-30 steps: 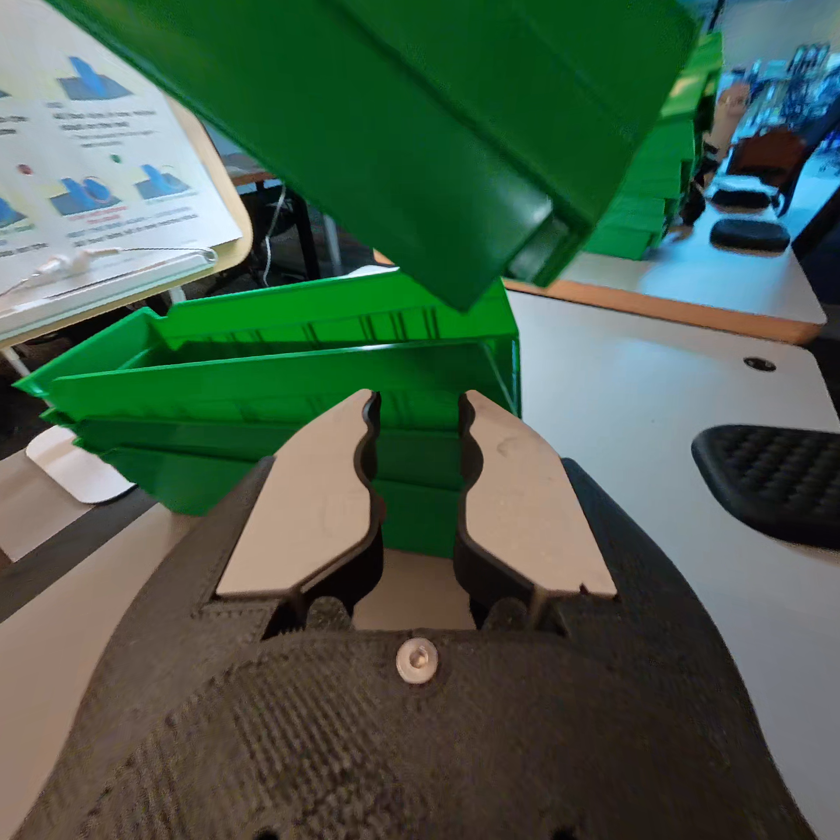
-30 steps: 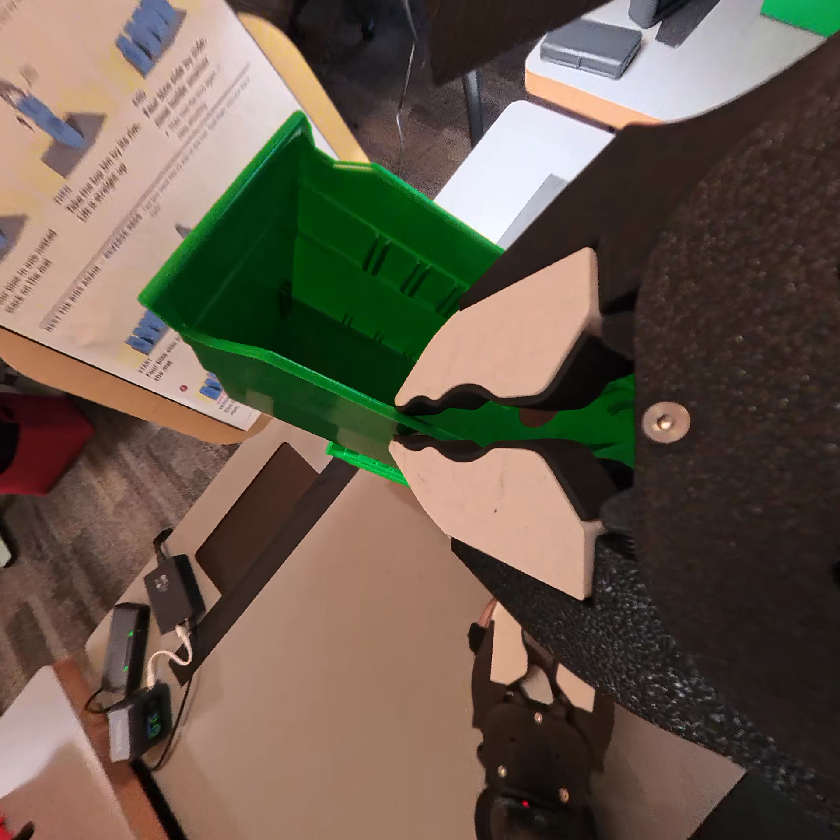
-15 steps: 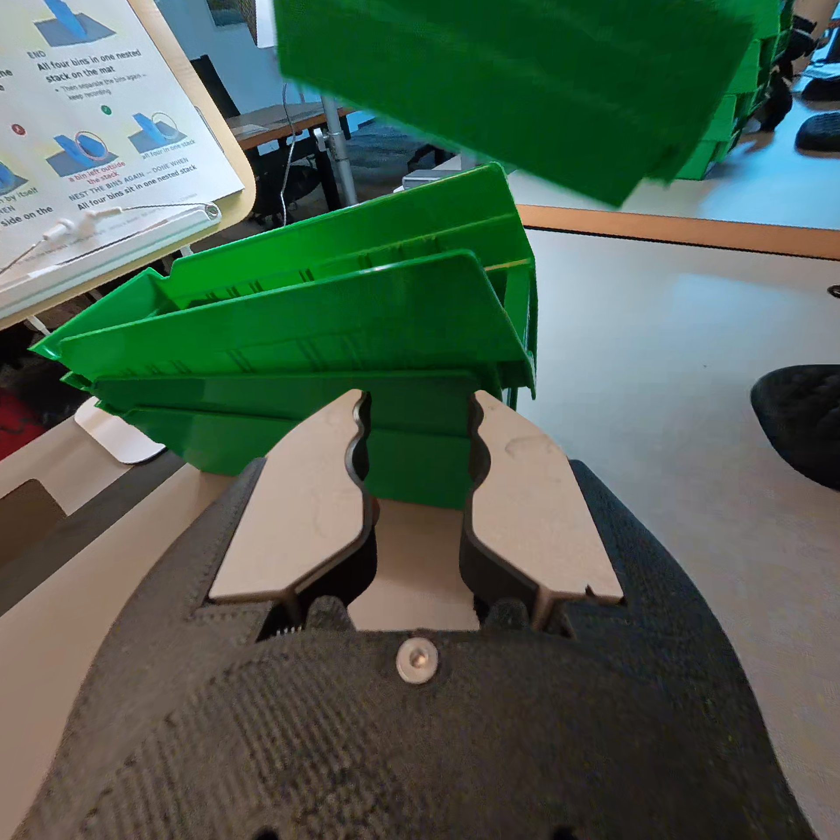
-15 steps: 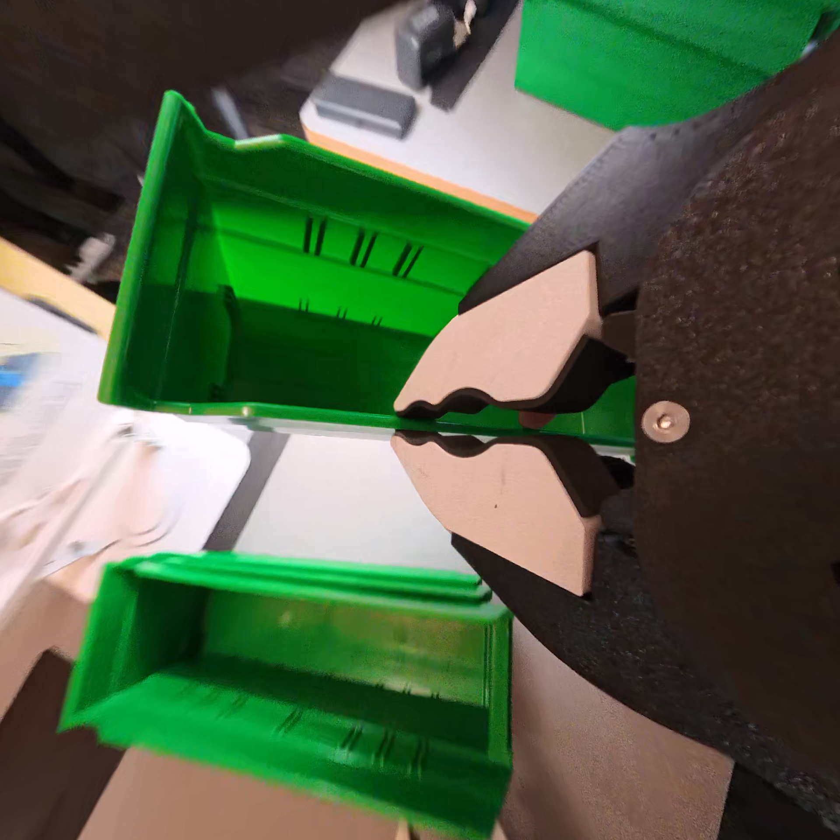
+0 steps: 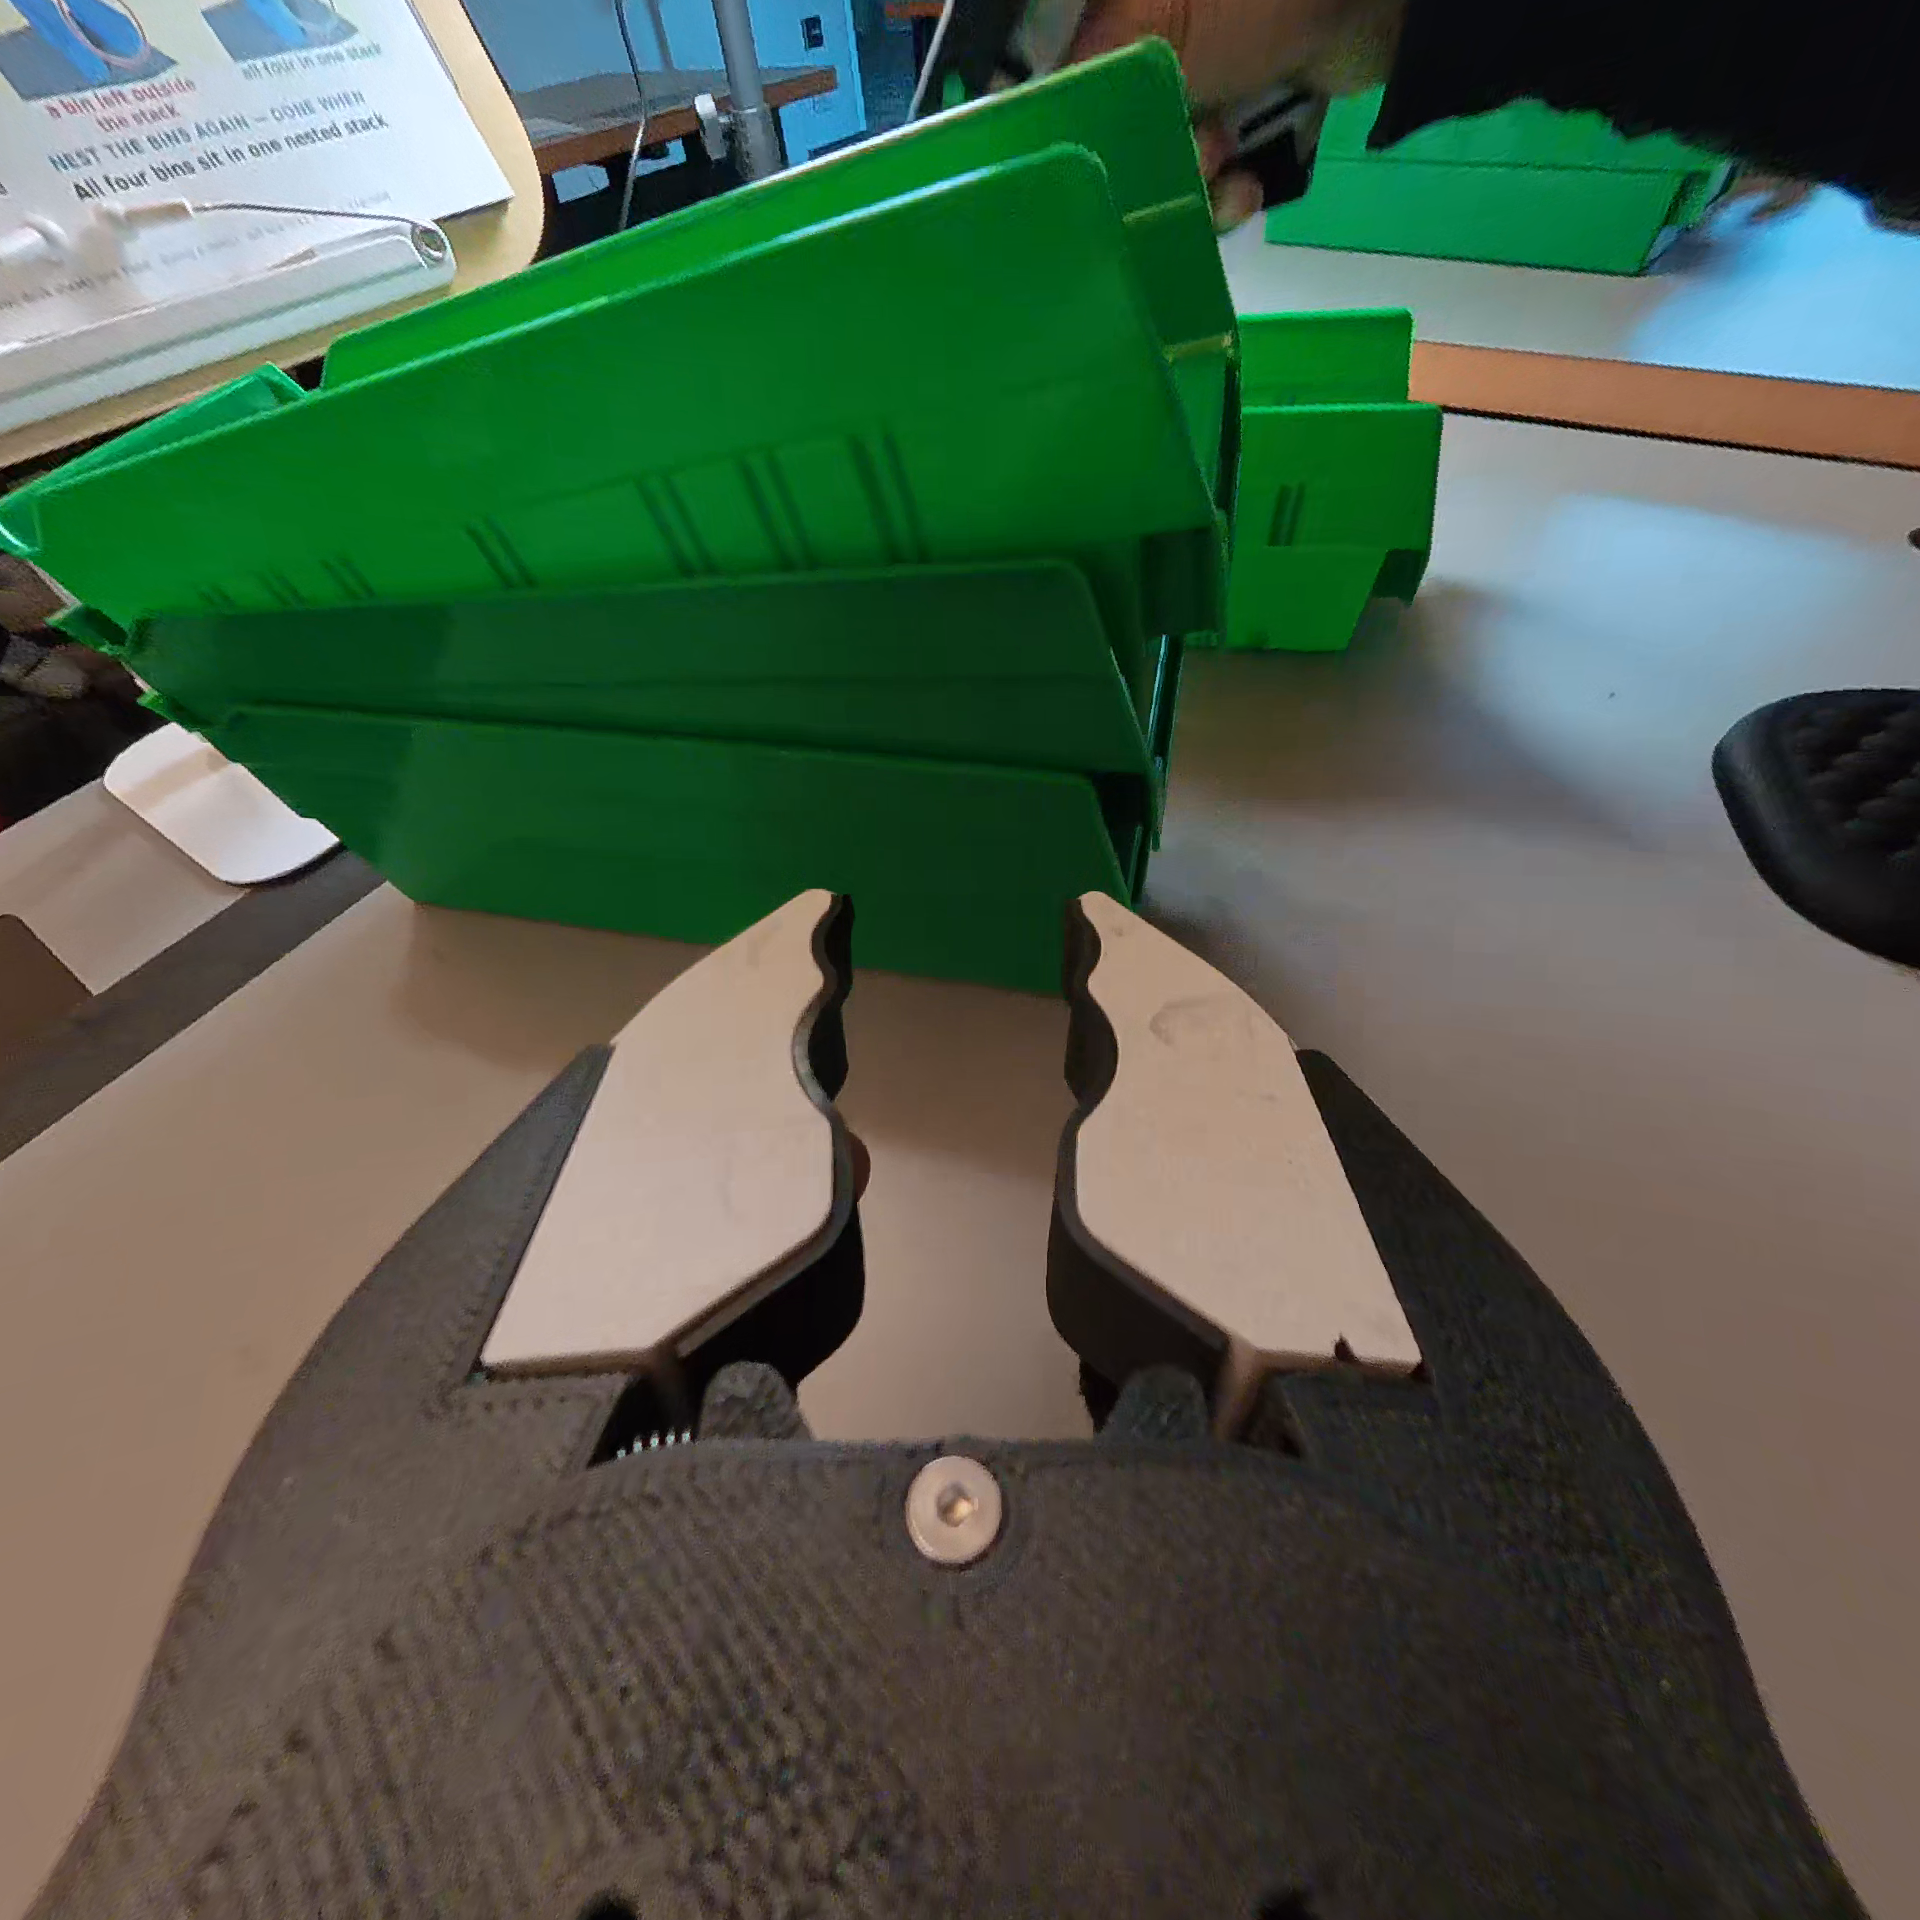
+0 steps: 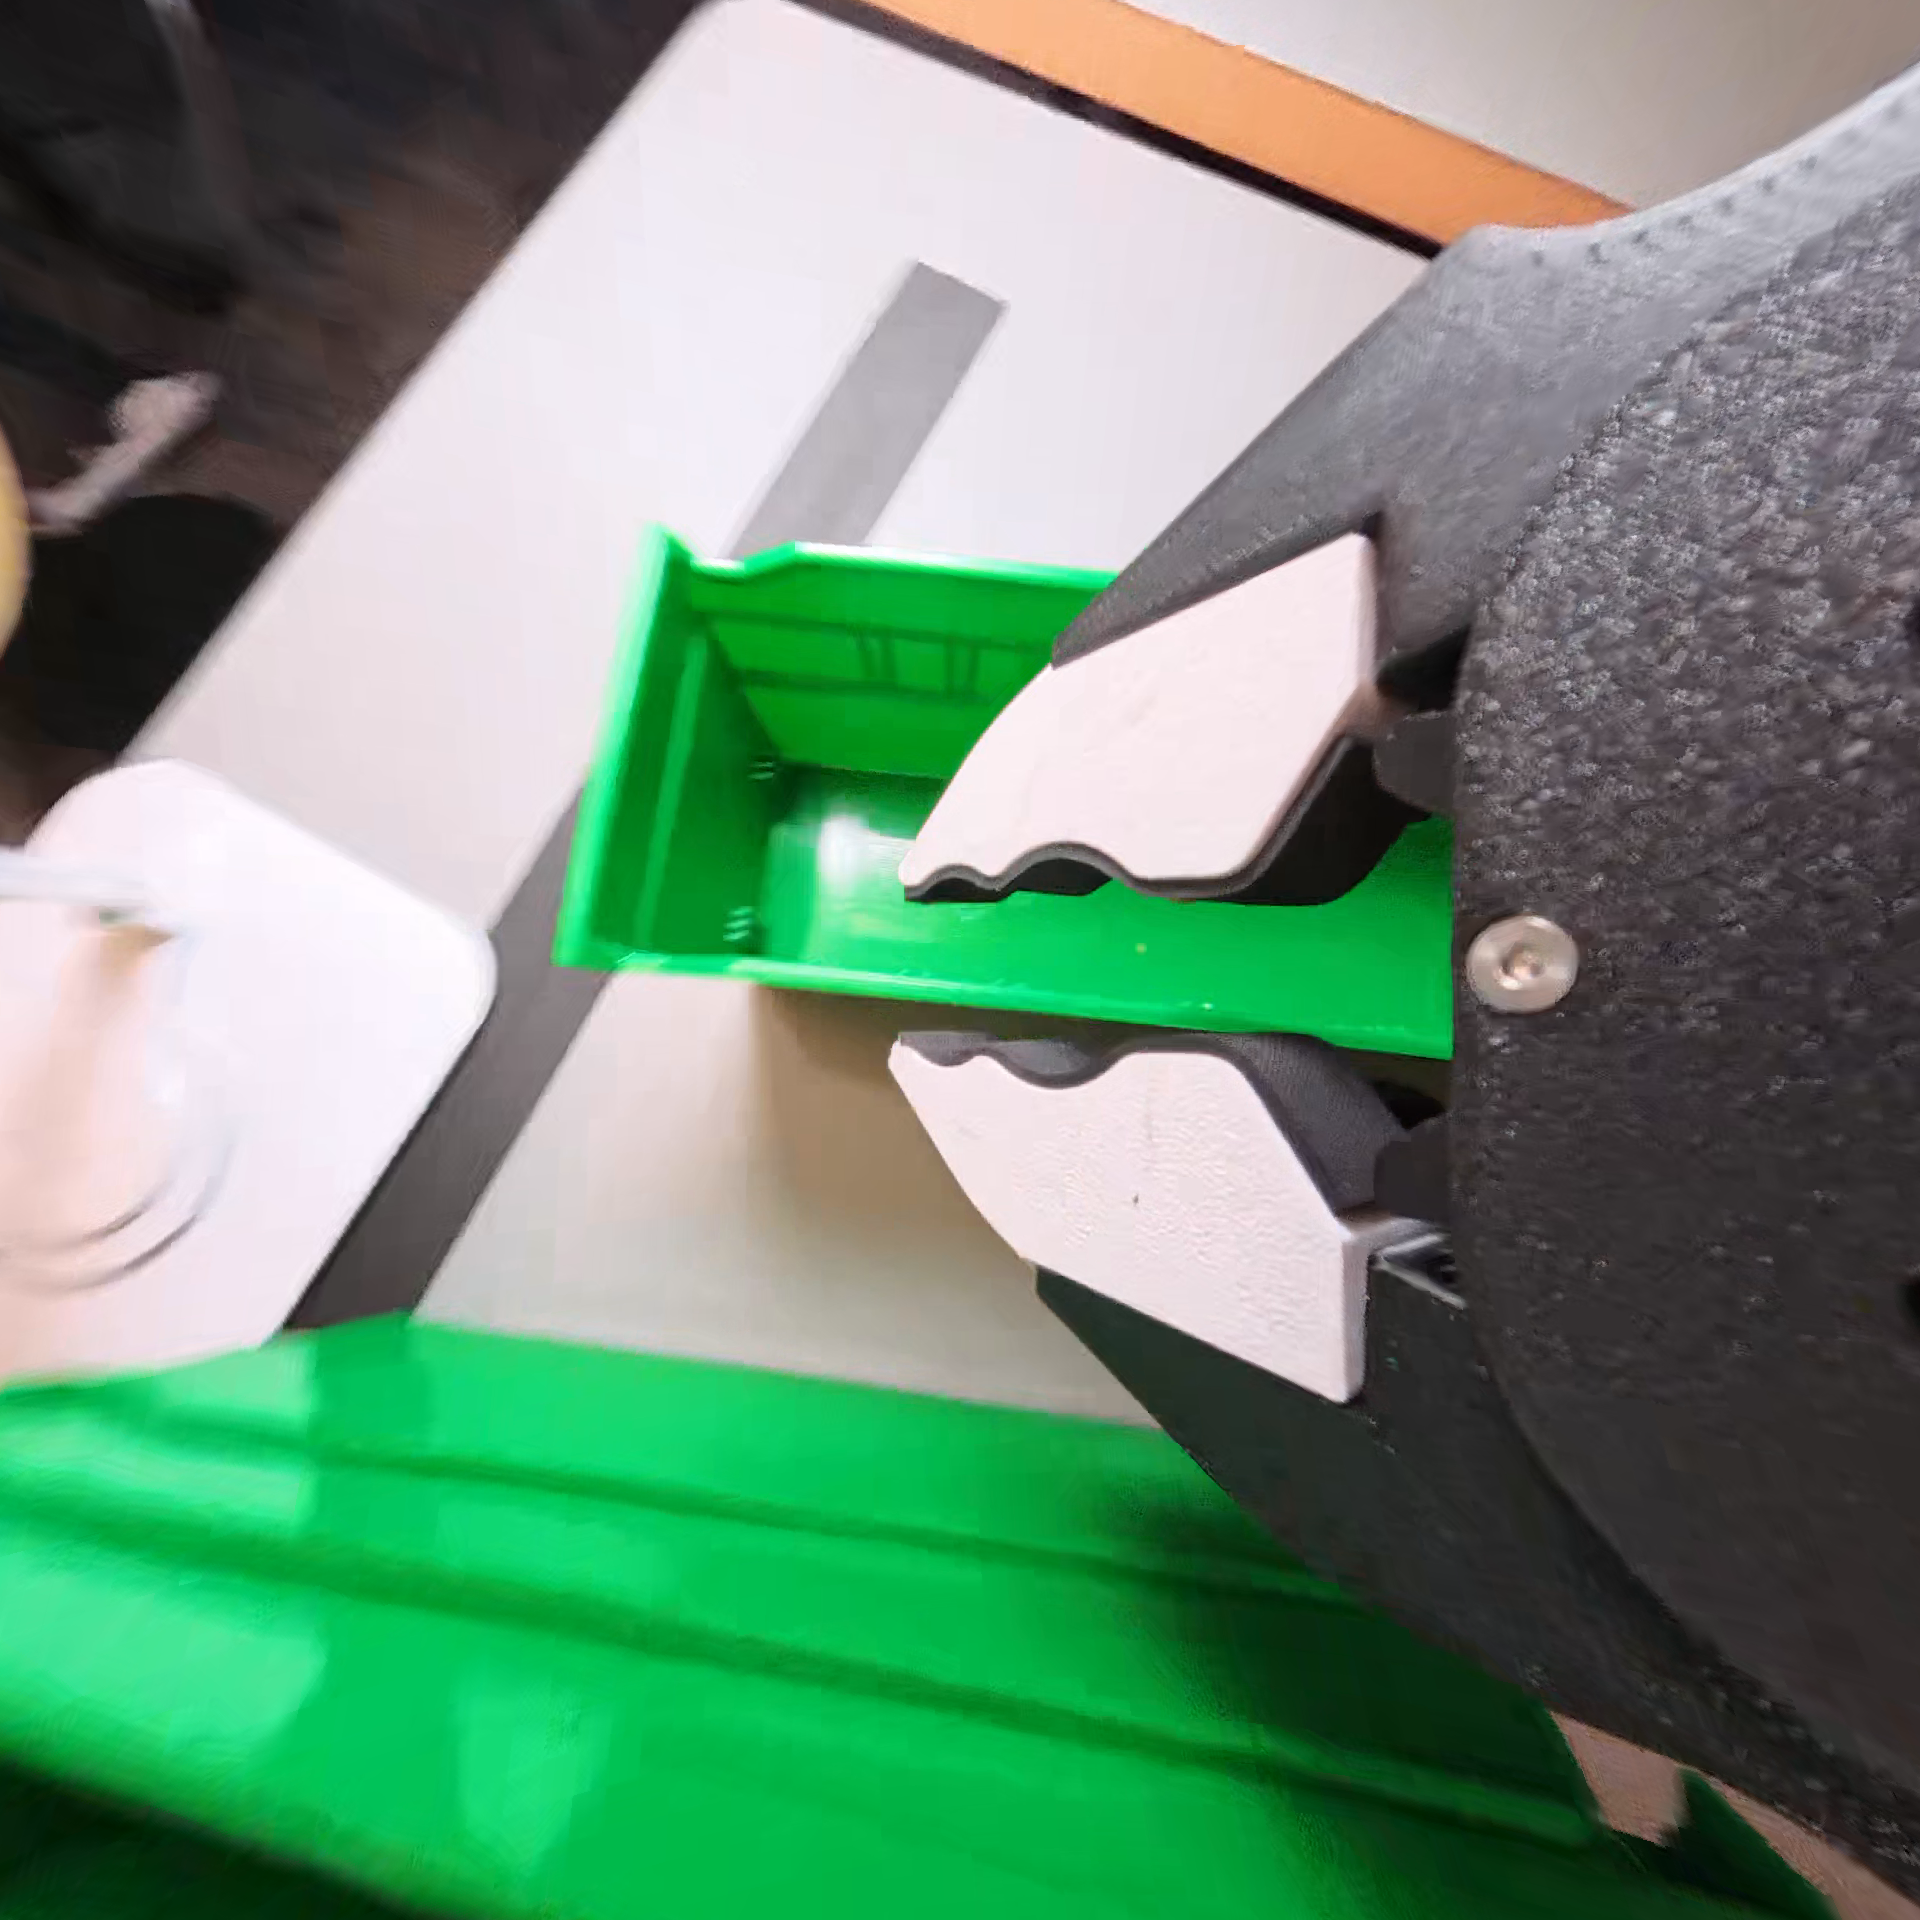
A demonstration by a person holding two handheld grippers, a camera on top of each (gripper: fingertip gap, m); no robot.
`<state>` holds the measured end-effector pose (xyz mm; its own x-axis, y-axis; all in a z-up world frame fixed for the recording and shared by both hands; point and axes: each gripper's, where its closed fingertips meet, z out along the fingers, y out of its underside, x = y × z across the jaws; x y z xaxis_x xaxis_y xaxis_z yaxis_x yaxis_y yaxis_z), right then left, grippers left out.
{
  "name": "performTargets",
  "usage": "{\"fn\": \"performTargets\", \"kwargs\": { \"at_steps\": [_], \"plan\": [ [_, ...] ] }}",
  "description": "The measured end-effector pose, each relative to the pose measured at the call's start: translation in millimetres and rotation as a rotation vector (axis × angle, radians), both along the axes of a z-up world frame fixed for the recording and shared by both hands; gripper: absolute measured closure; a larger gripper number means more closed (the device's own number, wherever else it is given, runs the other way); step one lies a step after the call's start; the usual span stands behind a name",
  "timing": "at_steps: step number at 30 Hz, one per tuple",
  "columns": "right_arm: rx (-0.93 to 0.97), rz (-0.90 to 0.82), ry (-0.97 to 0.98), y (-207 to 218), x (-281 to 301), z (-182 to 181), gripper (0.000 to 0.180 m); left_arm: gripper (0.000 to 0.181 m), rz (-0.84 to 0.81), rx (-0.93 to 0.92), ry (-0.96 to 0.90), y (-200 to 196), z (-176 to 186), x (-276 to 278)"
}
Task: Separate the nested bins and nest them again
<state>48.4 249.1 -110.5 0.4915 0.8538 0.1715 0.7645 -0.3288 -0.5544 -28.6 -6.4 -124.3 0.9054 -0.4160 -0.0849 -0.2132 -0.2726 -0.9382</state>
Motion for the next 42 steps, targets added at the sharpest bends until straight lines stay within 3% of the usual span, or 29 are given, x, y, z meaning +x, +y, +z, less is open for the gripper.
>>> {"fn": "performTargets", "kwargs": {
  "at_steps": [3,5,8,12,15,18,19,24,29,32,38,40,42],
  "plan": [
    [0.07,0.242,0.081,-22,1,32,0.145,0.141,-0.005,-0.004,0.002,-6,-3,-3],
    [0.067,0.421,0.019,-49,27,31,0.129,0.141,-0.009,-0.004,0.0,-11,-3,-5],
    [0.055,0.544,-0.15,-76,86,12,0.116,0.141,-0.019,-0.007,0.001,-18,-3,-8],
    [-0.08,0.571,-0.292,-112,149,-27,0.109,0.142,-0.034,-0.024,0.008,-26,-11,-8],
    [-0.029,0.554,-0.484,-109,180,-71,0.11,0.142,-0.04,-0.042,0.013,-30,-18,-9],
    [0.064,0.577,-0.504,-103,172,-104,0.133,0.142,-0.04,-0.053,0.005,-34,-22,-12],
    [0.066,0.582,-0.481,-107,164,-108,0.147,0.142,-0.036,-0.053,0.006,-35,-23,-14],
    [0.116,0.519,-0.322,-115,110,-99,0.148,0.143,-0.008,-0.064,0.0,-36,-28,-24],
    [0.157,0.434,-0.312,-106,94,-103,0.147,0.143,-0.003,-0.065,0.004,-37,-30,-26],
    [0.162,0.404,-0.205,-112,87,-80,0.133,0.143,-0.002,-0.065,0.006,-38,-30,-27],
    [0.115,0.434,0.183,-150,58,36,0.122,0.143,-0.01,-0.073,-0.002,-37,-32,-26],
    [0.11,0.447,0.238,-157,45,56,0.122,0.143,-0.013,-0.069,0.004,-38,-32,-25],
    [0.105,0.397,0.218,-150,33,52,0.135,0.143,-0.013,-0.059,0.009,-39,-30,-23]
  ]
}}
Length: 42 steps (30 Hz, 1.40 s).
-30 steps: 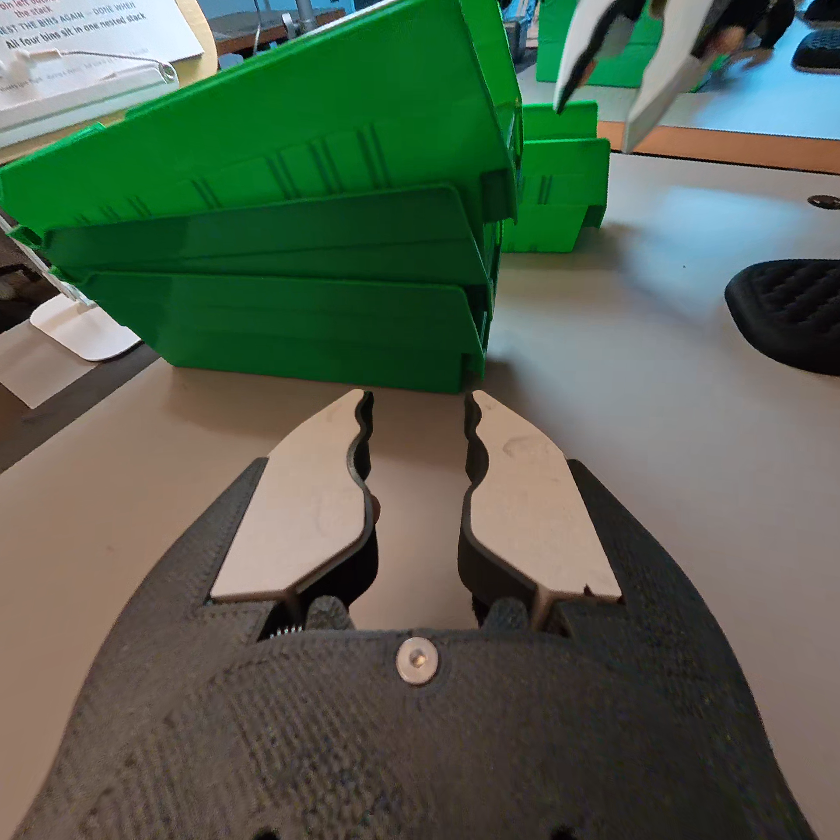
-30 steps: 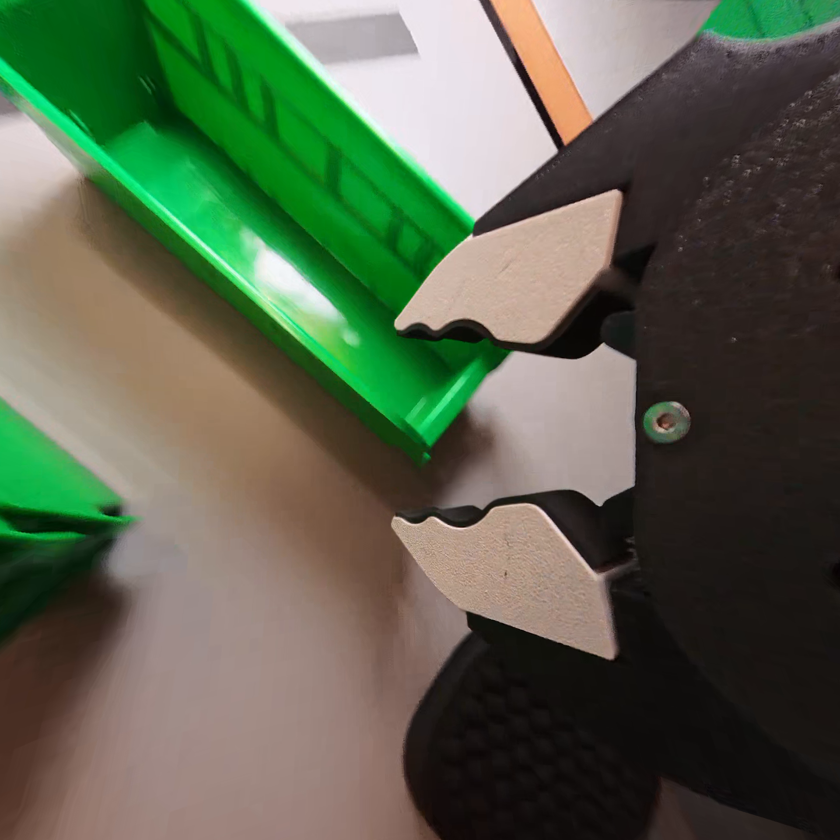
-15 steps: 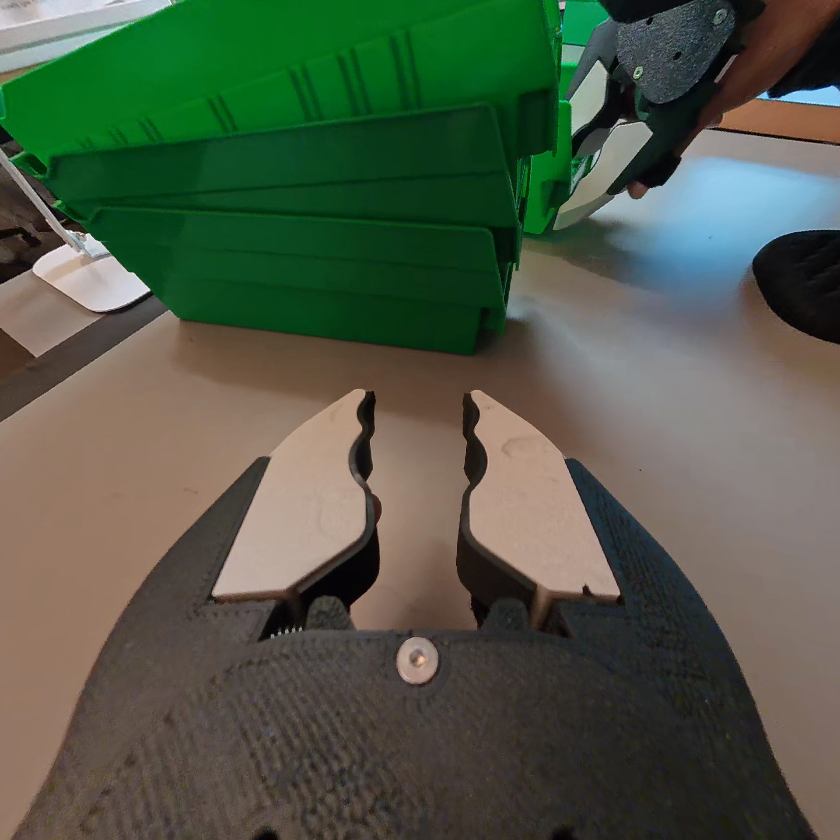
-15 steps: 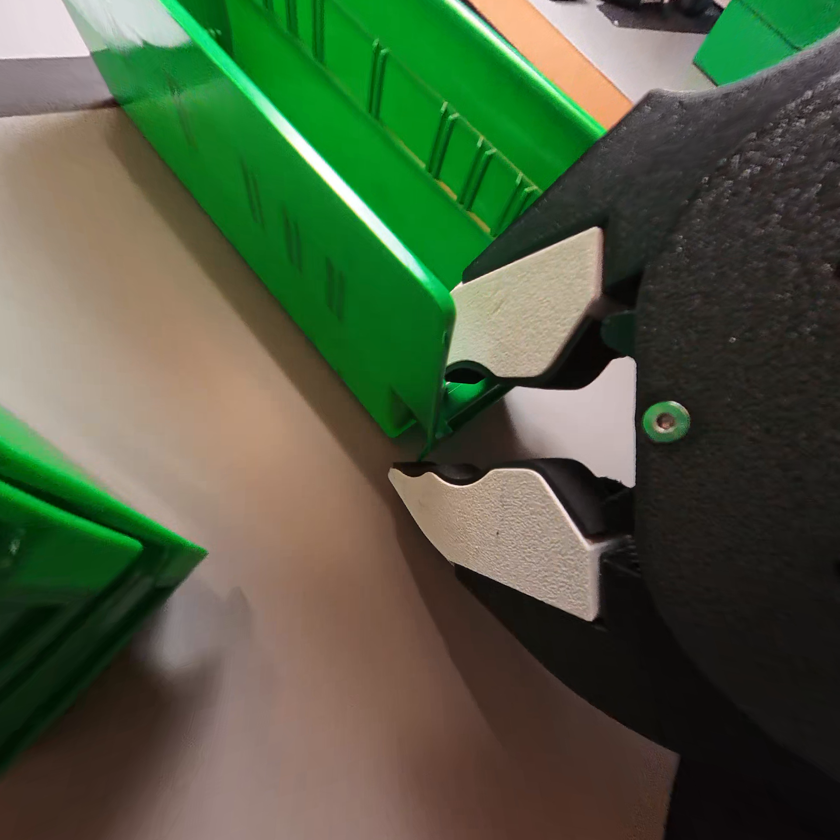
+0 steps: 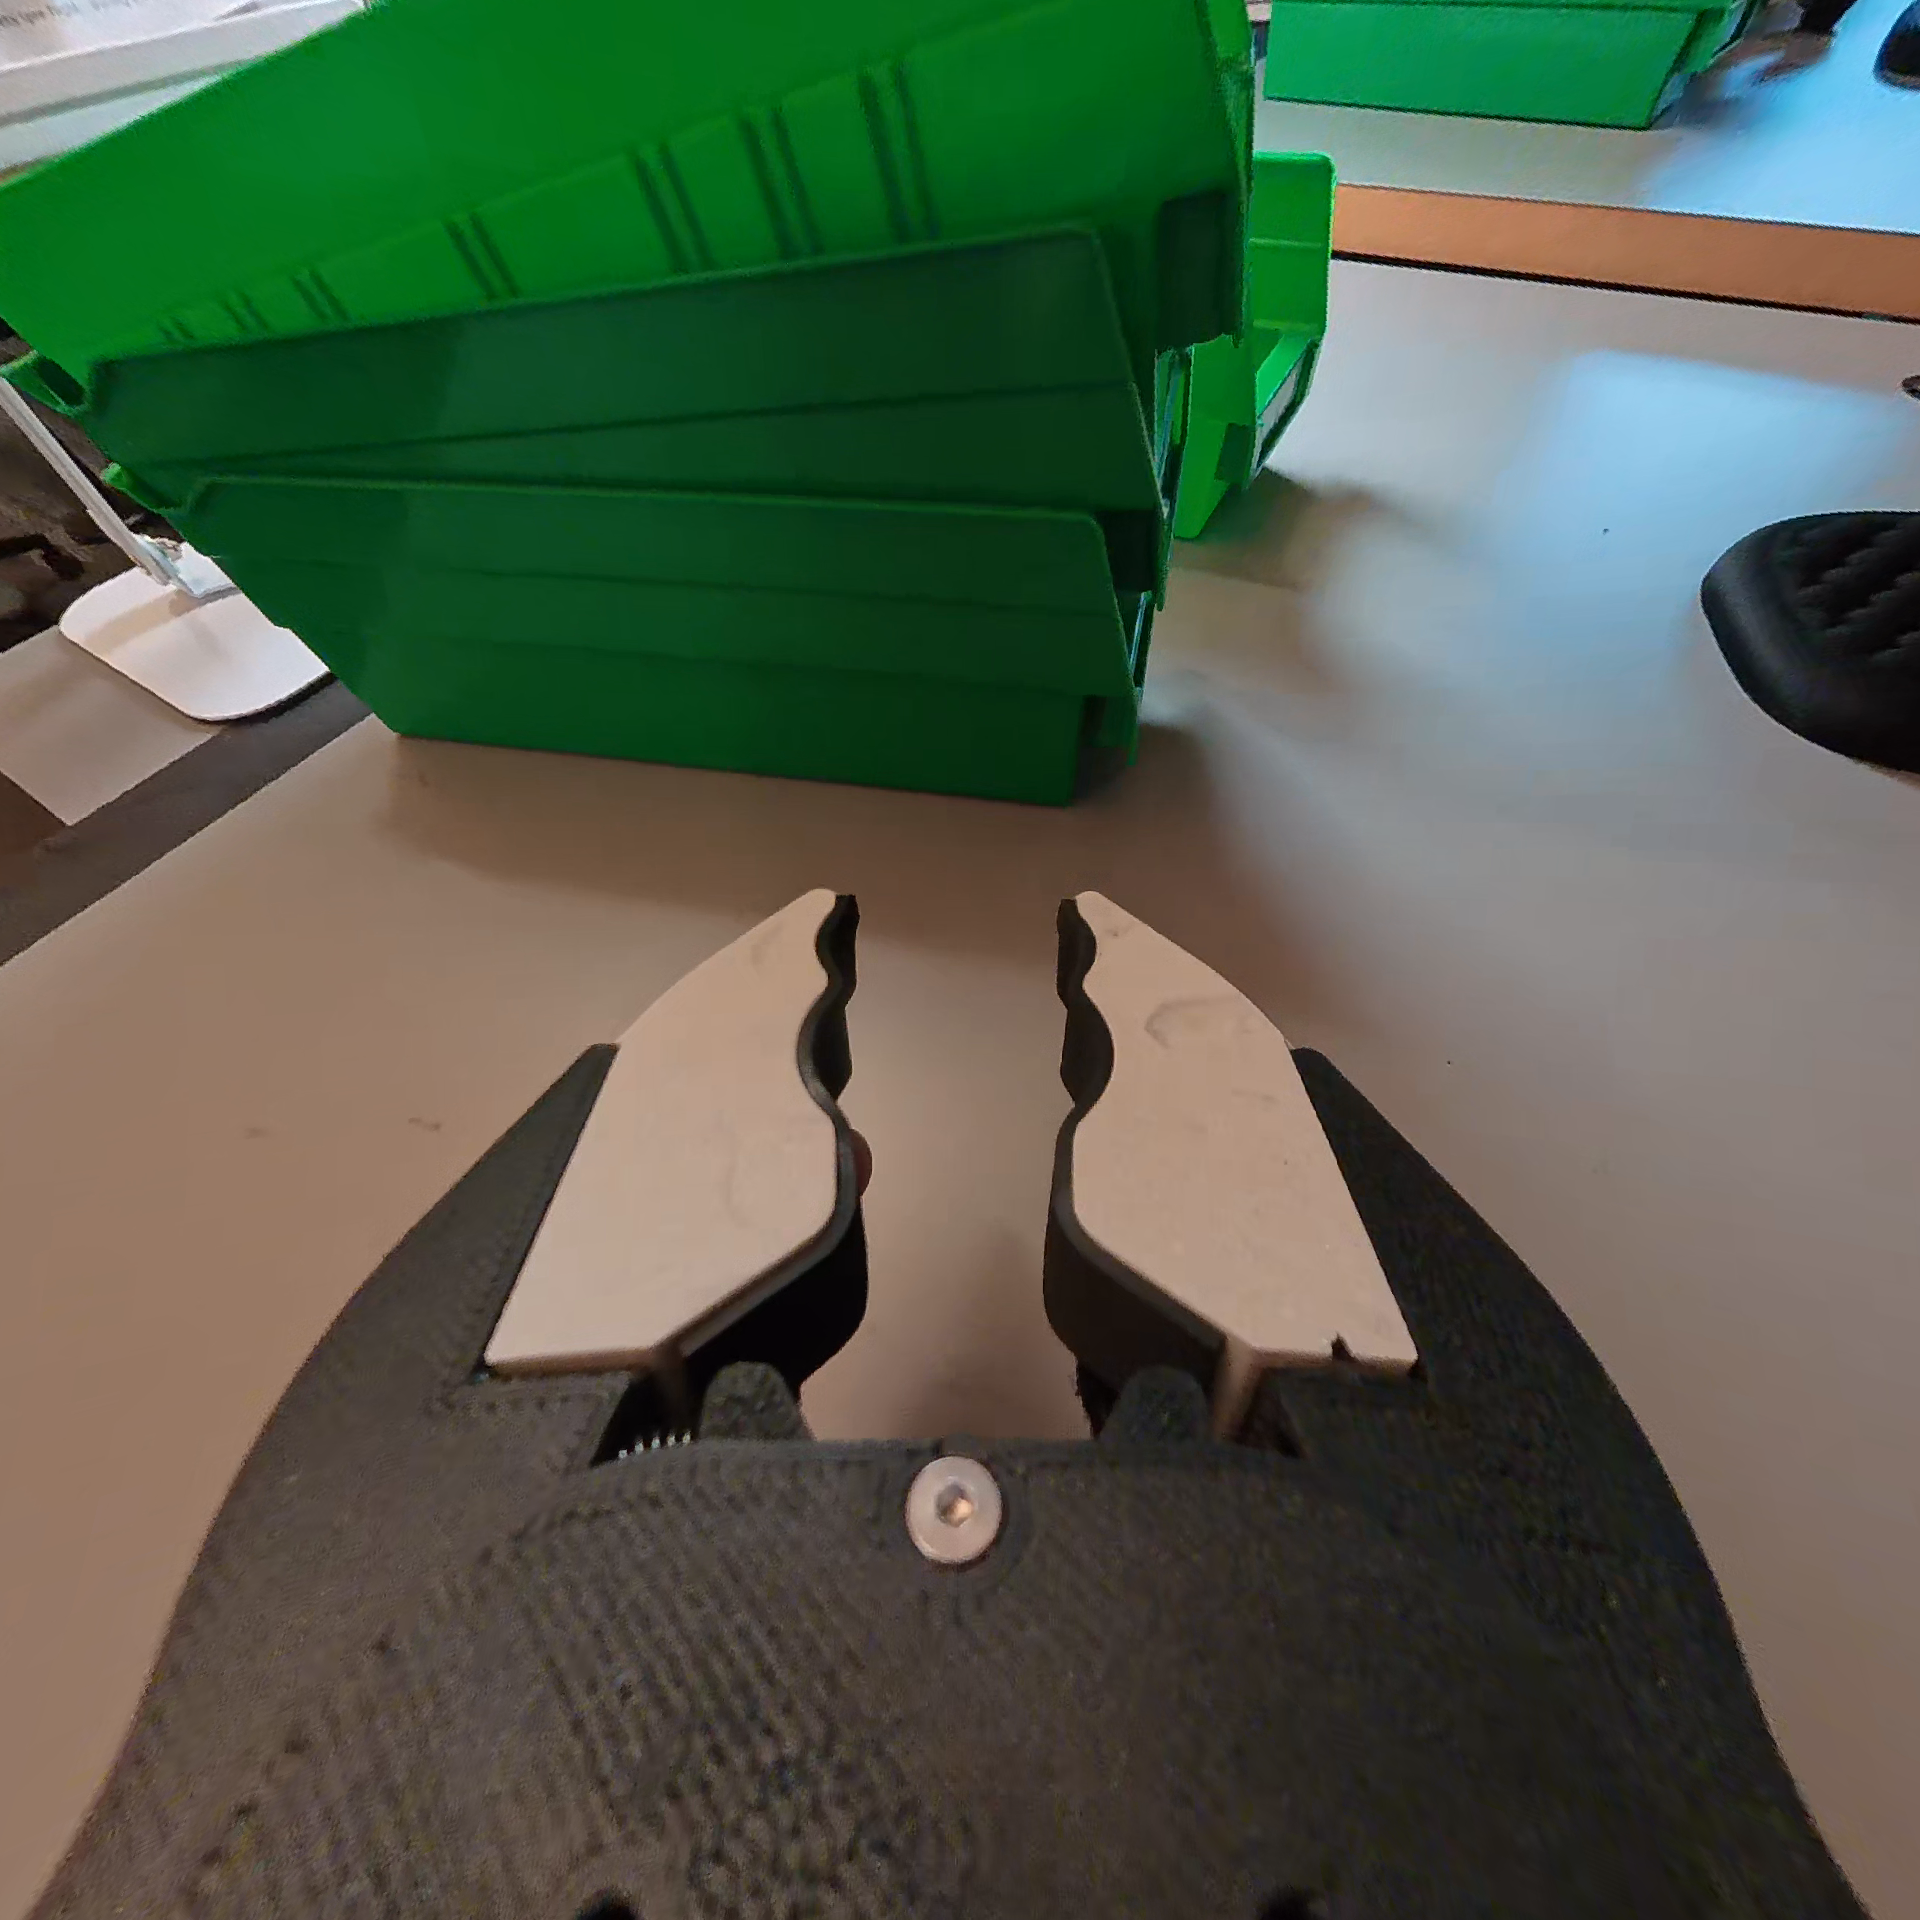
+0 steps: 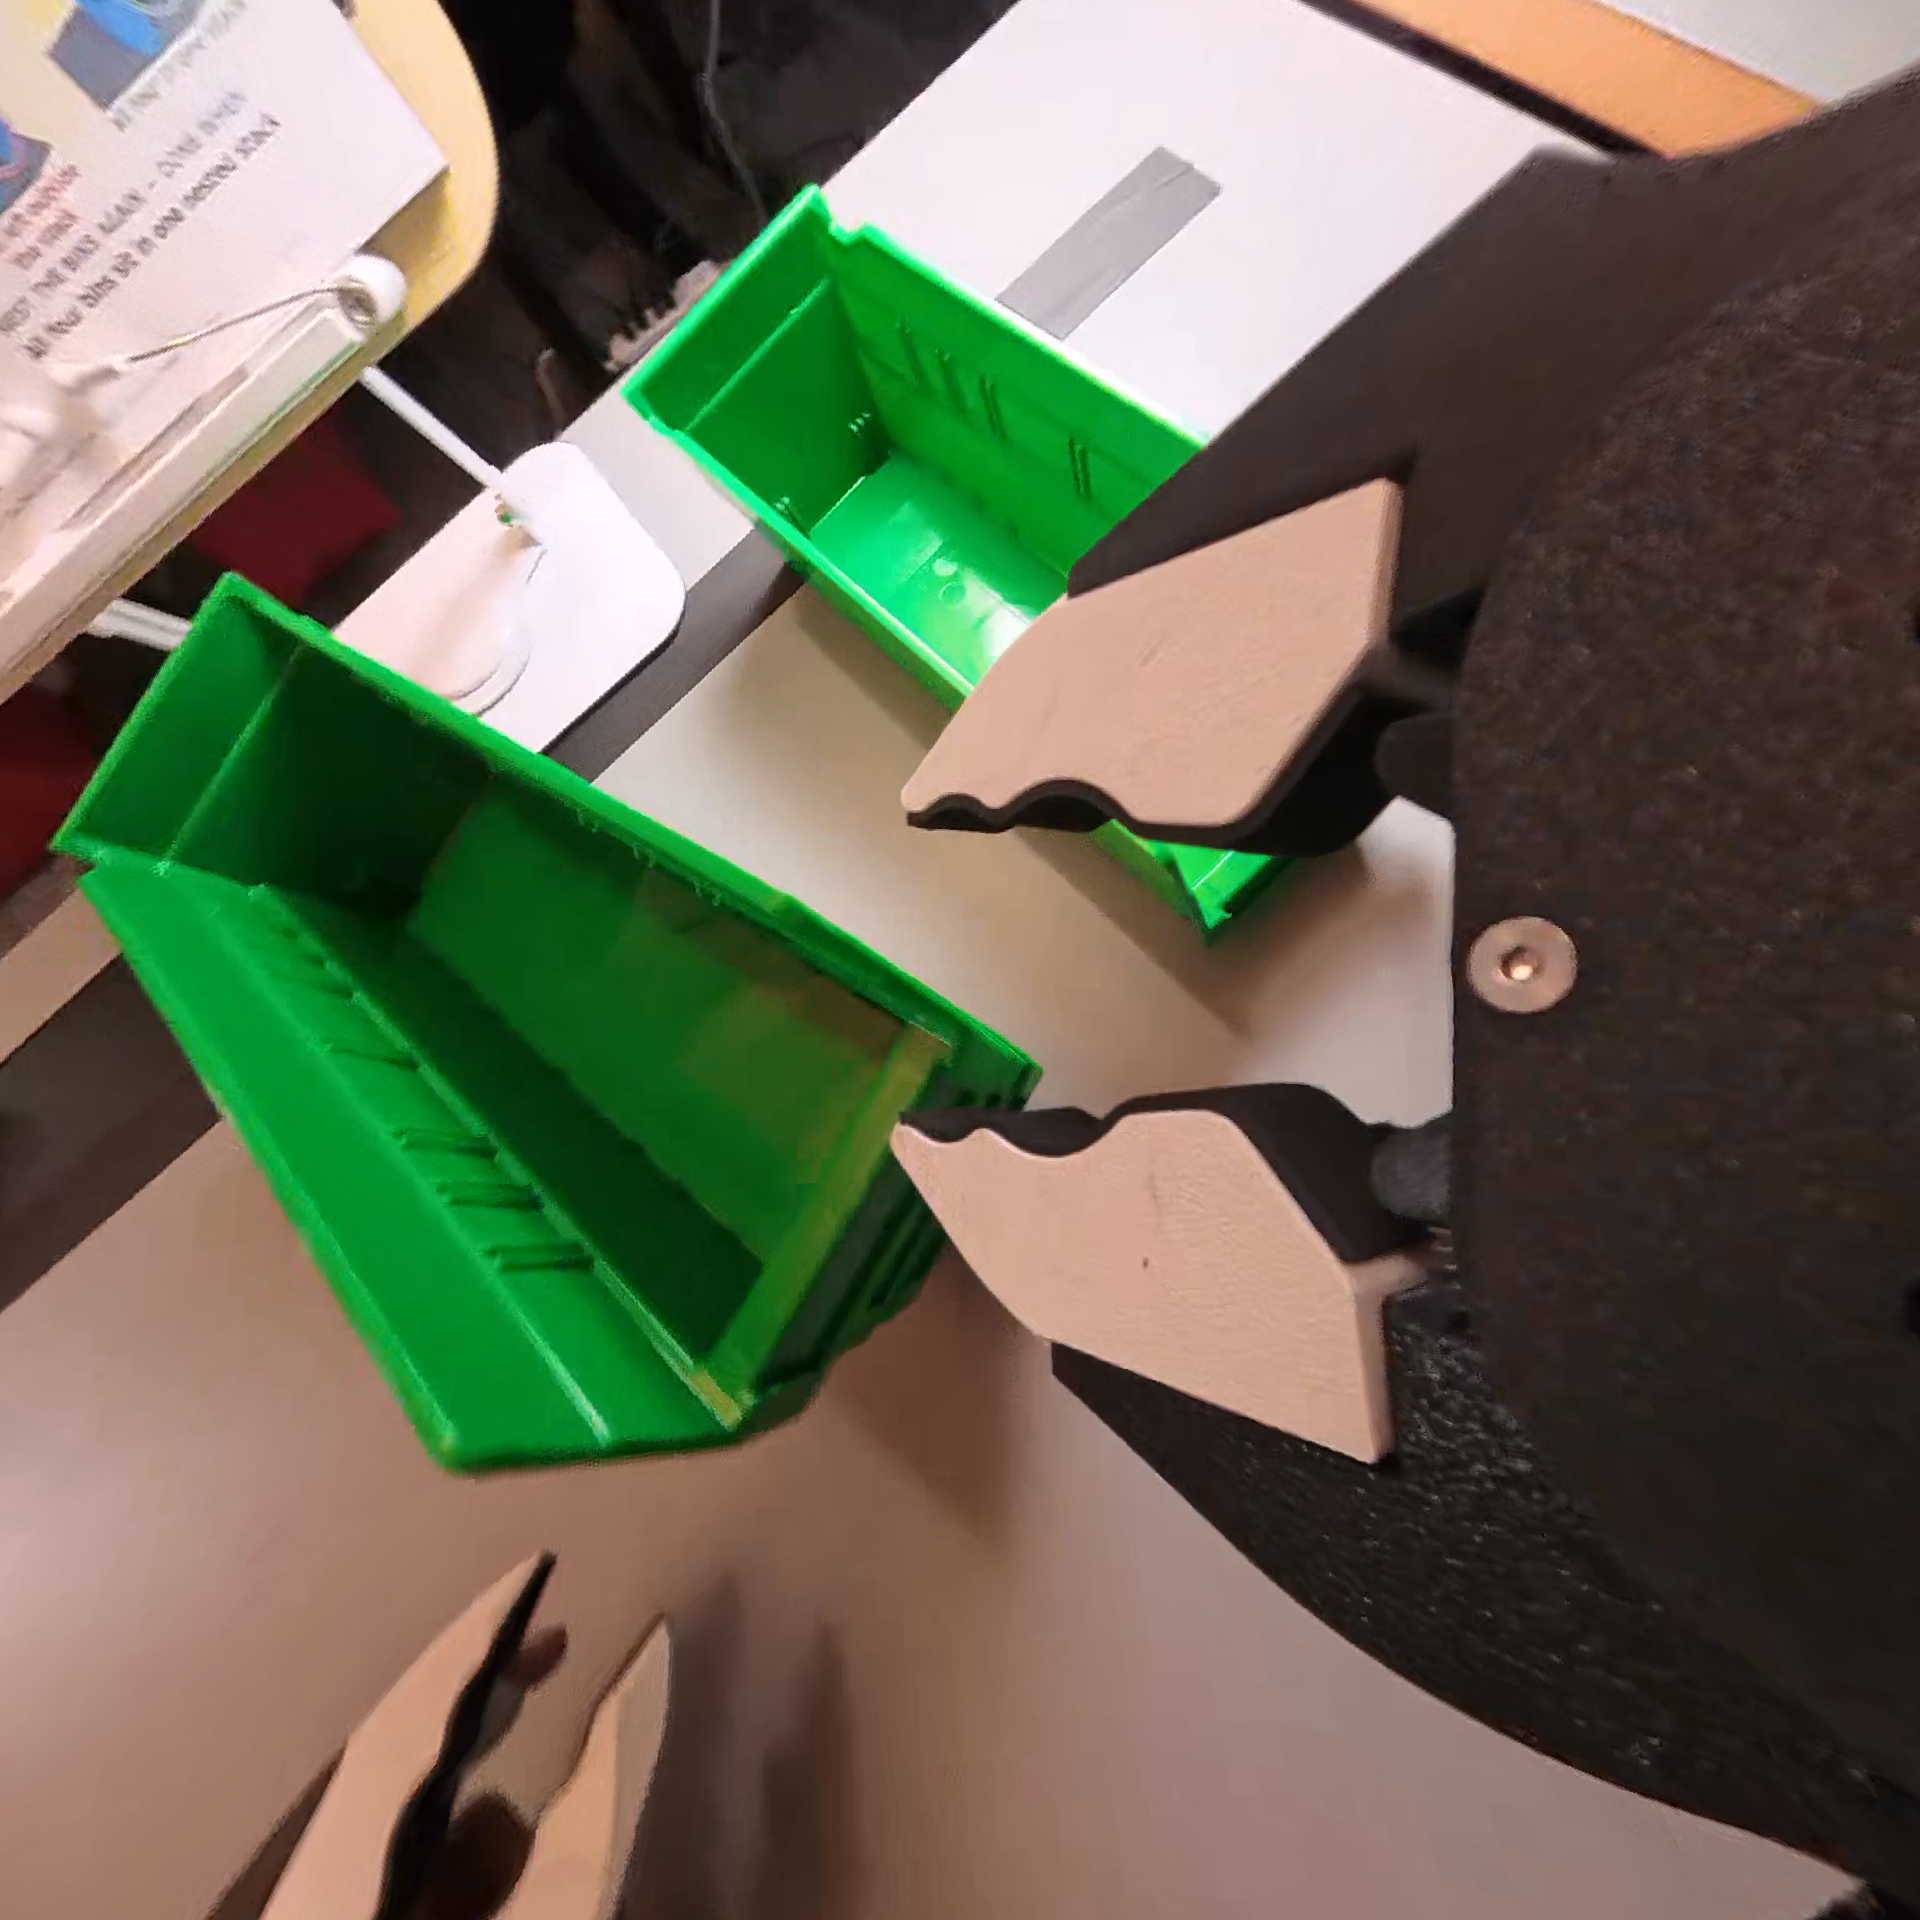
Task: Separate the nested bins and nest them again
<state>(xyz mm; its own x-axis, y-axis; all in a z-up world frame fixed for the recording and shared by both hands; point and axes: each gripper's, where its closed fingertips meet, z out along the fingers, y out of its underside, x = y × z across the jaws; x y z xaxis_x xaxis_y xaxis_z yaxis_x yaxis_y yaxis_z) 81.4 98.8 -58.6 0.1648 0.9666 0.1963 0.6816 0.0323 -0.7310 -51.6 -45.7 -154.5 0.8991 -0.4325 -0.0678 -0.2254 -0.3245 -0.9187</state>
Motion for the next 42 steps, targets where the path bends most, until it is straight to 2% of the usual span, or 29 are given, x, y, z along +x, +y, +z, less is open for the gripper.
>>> {"fn": "performTargets", "kwargs": {
  "at_steps": [4,5,10,11,15,17,21,24,28,32,36,42],
  "plan": [
    [-0.108,-0.052,0.047,-11,-28,-24,0.161,0.143,0.009,0.023,0.016,-2,5,-2],
    [-0.1,-0.021,0.063,-20,-33,-25,0.168,0.143,0.014,0.028,0.017,-2,6,-3],
    [0.015,0.058,0.014,-42,-40,-21,0.163,0.143,0.028,0.026,-0.002,0,5,-10],
    [0.004,0.065,0.019,-44,-40,-17,0.163,0.143,0.029,0.023,-0.005,0,4,-11],
    [-0.23,0.139,0.005,-68,-44,-9,0.151,0.142,0.03,0.024,0.013,1,2,-10],
    [-0.21,0.183,-0.032,-76,-47,-6,0.147,0.142,0.028,0.024,0.022,1,1,-9],
    [-0.038,0.251,-0.11,-68,-52,20,0.127,0.142,0.025,0.021,0.028,1,-1,-8],
    [0.224,0.382,-0.24,-46,-52,34,0.114,0.142,0.023,0.025,0.029,1,0,-8],
    [0.579,0.489,-0.487,8,-49,30,0.101,0.142,0.027,0.03,0.035,0,0,-9],
    [0.943,0.731,-0.679,36,-55,19,0.082,0.142,0.02,0.01,0.027,2,-6,-8],
    [1.014,0.961,-0.674,20,-79,8,0.069,0.142,0.011,-0.008,0.012,3,-12,-8],
    [1.166,1.286,-0.751,-2,-116,4,0.06,0.143,0.02,-0.031,-0.04,6,-18,-16]
  ]
}}
